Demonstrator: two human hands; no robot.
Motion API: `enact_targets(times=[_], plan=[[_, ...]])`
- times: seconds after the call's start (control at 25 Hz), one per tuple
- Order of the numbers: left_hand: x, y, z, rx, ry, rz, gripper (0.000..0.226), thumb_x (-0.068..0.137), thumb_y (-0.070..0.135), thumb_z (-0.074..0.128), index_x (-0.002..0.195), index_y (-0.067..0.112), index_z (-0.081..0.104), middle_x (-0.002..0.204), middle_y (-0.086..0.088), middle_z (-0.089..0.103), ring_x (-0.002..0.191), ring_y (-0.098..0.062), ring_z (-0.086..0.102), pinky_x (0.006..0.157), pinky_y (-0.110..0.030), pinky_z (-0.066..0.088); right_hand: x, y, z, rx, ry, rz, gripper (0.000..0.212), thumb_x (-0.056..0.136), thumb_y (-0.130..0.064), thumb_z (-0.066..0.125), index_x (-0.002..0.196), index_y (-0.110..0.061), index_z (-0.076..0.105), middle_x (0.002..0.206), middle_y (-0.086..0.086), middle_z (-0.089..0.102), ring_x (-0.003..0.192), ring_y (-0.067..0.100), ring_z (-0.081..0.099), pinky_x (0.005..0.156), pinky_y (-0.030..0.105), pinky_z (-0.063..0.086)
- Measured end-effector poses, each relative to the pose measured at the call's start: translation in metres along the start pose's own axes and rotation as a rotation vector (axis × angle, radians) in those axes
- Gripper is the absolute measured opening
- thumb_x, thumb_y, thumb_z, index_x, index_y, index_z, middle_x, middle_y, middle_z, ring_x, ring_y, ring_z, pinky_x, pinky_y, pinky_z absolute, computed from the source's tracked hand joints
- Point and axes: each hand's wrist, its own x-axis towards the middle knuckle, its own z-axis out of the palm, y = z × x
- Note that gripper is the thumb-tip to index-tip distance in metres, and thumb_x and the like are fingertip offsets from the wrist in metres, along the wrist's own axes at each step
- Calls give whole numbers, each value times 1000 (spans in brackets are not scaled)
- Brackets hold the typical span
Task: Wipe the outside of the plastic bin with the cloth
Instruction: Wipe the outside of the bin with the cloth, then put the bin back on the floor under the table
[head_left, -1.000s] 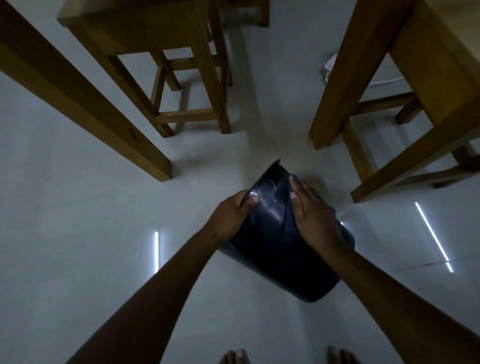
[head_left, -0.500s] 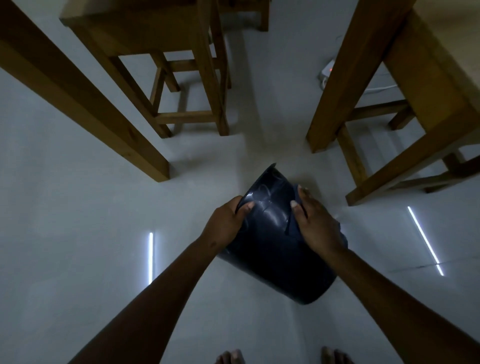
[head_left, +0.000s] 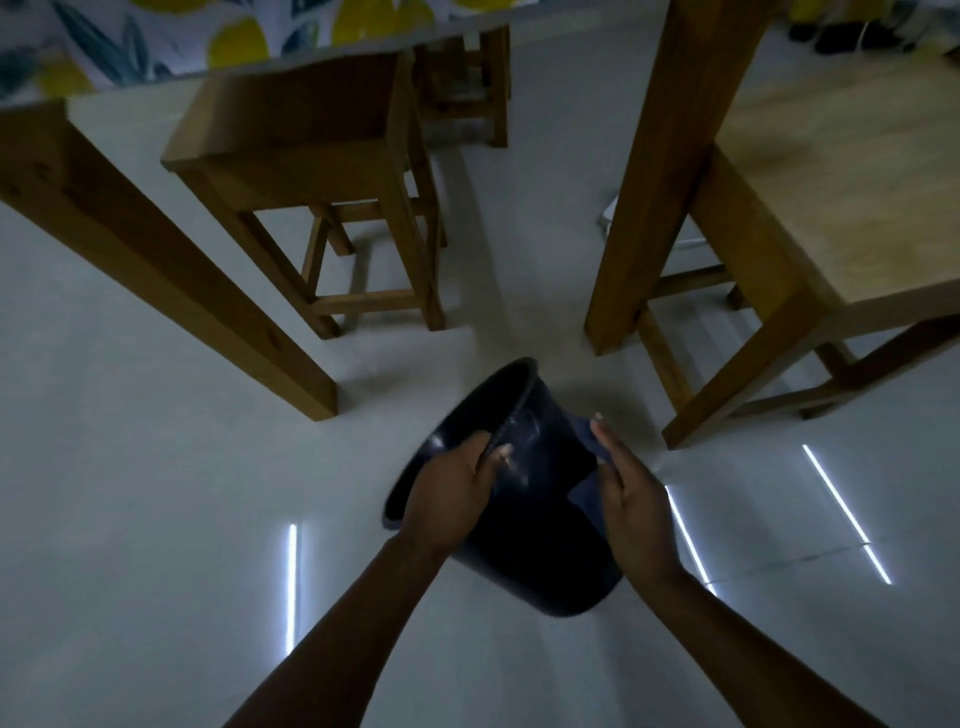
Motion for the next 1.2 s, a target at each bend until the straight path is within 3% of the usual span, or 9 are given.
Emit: enact_targets(times=[0.16, 0.28, 0.36, 0.44, 0.56, 0.72, 0.92, 1.08, 1.2], plan=[[-15, 12, 7, 377, -8, 279, 23, 95, 44, 49, 102, 23, 57, 78, -7, 74, 67, -30, 70, 55, -34, 52, 5, -25, -26, 114, 130, 133, 45, 97, -7, 47, 139, -22, 47, 138, -14, 50, 123, 5, 52, 95, 6, 39], [-22, 11, 16, 500, -166, 335, 27, 75, 25, 70, 93, 25, 51, 59, -2, 69, 46, -24, 65, 39, -27, 49, 5, -27, -32, 102, 152, 156, 45, 97, -7, 46, 140, -21, 48, 130, -3, 60, 97, 12, 62, 72, 4, 44], [-27, 12, 22, 506, -194, 373, 19, 71, 22, 67, 87, 23, 56, 55, 0, 65, 42, -21, 61, 36, -24, 43, -2, -29, -34, 126, 138, 156, 45, 97, -7, 46, 140, -22, 48, 133, 0, 59, 109, 14, 60, 78, 3, 43], [-38, 13, 29, 465, -232, 408, 12, 78, 22, 55, 87, 19, 62, 66, -1, 69, 53, -23, 66, 42, -27, 47, -12, -29, -36, 126, 120, 163, 44, 97, -8, 47, 140, -20, 47, 131, 8, 61, 111, 21, 61, 79, -2, 37], [-50, 15, 32, 431, -382, 306, 29, 93, 35, 50, 113, 17, 61, 107, -7, 70, 95, -28, 67, 71, -33, 52, -22, -28, -41, 122, 131, 214, 44, 97, -9, 47, 140, -19, 47, 116, 22, 67, 87, 18, 59, 67, -1, 38], [-46, 30, 21, 520, -580, 227, 71, 81, 60, 62, 136, 22, 39, 132, -5, 59, 118, -29, 58, 91, -37, 48, -11, -44, -76, 249, 235, 263, 41, 98, -11, 46, 138, -23, 50, 132, -8, 55, 118, 12, 55, 84, -2, 36], [-8, 107, -2, 390, -518, 193, 76, 88, 59, 54, 150, 24, 27, 143, -4, 51, 126, -27, 53, 102, -37, 46, 29, -83, -153, 280, 453, 171, 44, 99, -12, 43, 142, -21, 44, 137, -11, 50, 112, -14, 51, 87, 5, 41], [36, 185, -25, 331, -314, 338, 57, 95, 45, 50, 144, 20, 35, 136, -4, 57, 121, -24, 57, 95, -33, 47, 104, -92, -212, 39, 576, -16, 51, 99, -15, 44, 148, -20, 31, 154, -3, 34, 143, 4, 20, 112, 26, 28], [71, 222, -35, 233, -239, 337, 55, 90, 45, 56, 139, 26, 40, 135, -1, 58, 119, -23, 59, 93, -33, 47, 162, -65, -227, -337, 326, 85, 59, 98, -35, 42, 151, -17, 22, 158, 3, 28, 147, 18, 15, 117, 45, 20]])
